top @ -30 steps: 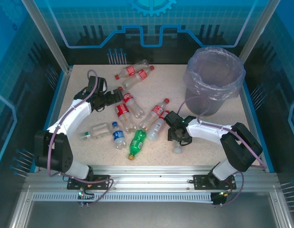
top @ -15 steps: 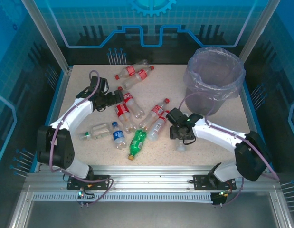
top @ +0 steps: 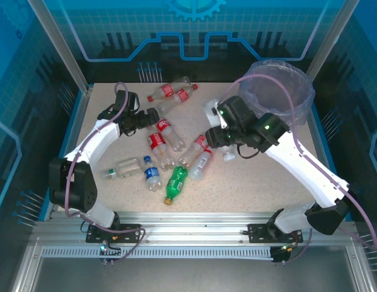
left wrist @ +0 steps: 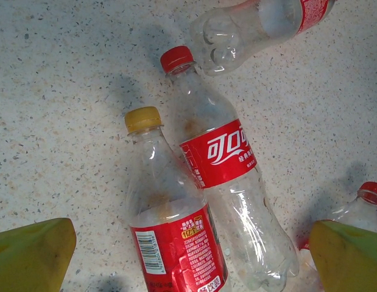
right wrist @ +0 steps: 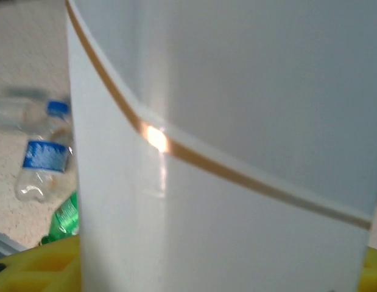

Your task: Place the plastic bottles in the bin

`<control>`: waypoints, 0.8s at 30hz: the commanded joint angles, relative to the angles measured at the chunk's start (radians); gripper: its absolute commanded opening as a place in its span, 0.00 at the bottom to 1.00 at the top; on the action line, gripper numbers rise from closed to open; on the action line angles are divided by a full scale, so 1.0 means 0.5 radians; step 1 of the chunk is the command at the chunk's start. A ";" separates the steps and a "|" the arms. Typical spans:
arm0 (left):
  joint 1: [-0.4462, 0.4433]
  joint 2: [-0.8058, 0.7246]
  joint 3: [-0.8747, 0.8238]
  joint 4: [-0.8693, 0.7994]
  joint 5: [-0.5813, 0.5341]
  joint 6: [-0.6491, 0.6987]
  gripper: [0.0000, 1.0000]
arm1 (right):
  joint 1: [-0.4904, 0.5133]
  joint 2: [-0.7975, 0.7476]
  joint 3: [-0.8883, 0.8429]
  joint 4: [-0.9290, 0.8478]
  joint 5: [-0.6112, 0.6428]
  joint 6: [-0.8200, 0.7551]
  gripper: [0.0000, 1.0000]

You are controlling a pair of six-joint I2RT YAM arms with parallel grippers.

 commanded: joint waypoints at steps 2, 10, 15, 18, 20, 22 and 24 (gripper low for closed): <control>0.001 -0.021 -0.017 -0.036 0.030 0.003 0.99 | -0.148 0.106 0.328 -0.058 0.222 -0.342 0.52; 0.001 -0.153 -0.099 -0.096 -0.015 0.037 0.99 | -0.800 0.124 0.504 0.256 0.357 -0.574 0.46; 0.002 -0.207 -0.157 -0.086 -0.013 0.014 0.99 | -1.135 0.095 0.387 0.599 0.293 -0.634 0.43; 0.003 -0.226 -0.164 -0.086 -0.012 0.010 0.99 | -1.298 0.102 0.317 0.727 0.219 -0.625 0.42; 0.002 -0.225 -0.158 -0.082 -0.012 0.009 0.99 | -1.382 0.142 0.270 0.779 0.174 -0.635 0.43; 0.001 -0.222 -0.147 -0.086 -0.003 0.010 0.99 | -1.426 0.180 0.222 0.826 0.136 -0.654 0.43; 0.001 -0.225 -0.139 -0.086 -0.001 0.007 0.99 | -1.455 0.203 0.169 0.887 0.080 -0.648 0.43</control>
